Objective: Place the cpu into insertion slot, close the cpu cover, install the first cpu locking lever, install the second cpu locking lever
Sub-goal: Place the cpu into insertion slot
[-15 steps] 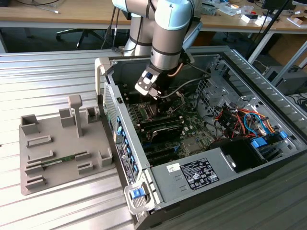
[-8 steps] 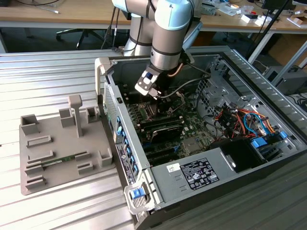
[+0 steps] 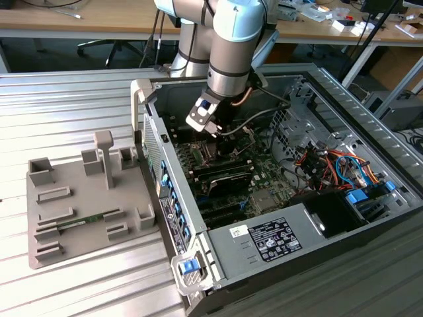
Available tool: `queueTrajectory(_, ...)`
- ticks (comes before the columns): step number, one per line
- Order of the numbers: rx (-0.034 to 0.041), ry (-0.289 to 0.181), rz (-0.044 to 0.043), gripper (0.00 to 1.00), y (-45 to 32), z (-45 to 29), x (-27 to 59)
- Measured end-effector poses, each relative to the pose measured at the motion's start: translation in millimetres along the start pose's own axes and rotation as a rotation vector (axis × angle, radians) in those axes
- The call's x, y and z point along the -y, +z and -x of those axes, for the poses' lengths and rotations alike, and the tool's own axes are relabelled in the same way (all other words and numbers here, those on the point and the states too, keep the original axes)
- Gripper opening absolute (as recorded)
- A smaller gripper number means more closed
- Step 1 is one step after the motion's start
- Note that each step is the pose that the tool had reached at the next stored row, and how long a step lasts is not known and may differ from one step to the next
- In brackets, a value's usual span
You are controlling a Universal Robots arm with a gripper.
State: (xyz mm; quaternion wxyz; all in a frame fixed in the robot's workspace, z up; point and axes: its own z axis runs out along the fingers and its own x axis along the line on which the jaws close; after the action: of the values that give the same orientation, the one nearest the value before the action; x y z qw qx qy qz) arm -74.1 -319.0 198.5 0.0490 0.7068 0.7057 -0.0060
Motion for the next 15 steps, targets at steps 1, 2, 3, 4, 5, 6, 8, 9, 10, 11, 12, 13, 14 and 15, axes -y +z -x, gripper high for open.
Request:
queueTrajectory(1,0.0,0.0,0.0,0.62,0.0,0.0,0.0)
queueTrajectory(2,0.0404,-0.05,0.0039,0.62,0.0,-0.5,-0.1)
queueTrajectory(3,0.031,-0.053,0.0046,0.62,-5.1,-3.9,-0.4)
queueTrajectory(4,0.0258,-0.033,-0.0016,0.62,-0.7,-2.5,-2.4)
queueTrajectory(5,0.0253,-0.033,-0.0024,0.62,-0.1,-2.5,-3.3)
queueTrajectory(6,0.0251,-0.033,-0.0028,0.62,0.0,-2.5,-3.5)
queueTrajectory(8,0.0245,-0.034,-0.0028,0.62,0.2,-2.6,-3.9)
queueTrajectory(9,0.0242,-0.034,-0.0027,0.62,0.3,-2.7,-4.2)
queueTrajectory(10,0.0239,-0.035,-0.0025,0.62,0.3,-2.8,-4.5)
queueTrajectory(11,0.0236,-0.036,-0.0024,0.62,0.4,-3.0,-4.6)
queueTrajectory(12,0.0229,-0.038,-0.0022,0.62,0.4,-3.7,-4.9)
queueTrajectory(13,0.0225,-0.04,-0.0021,0.62,0.5,-4.3,-4.9)
queueTrajectory(14,0.0221,-0.041,-0.0021,0.62,0.5,-5.0,-5.0)
queueTrajectory(15,0.022,-0.042,-0.0021,0.62,0.5,-5.7,-5.1)
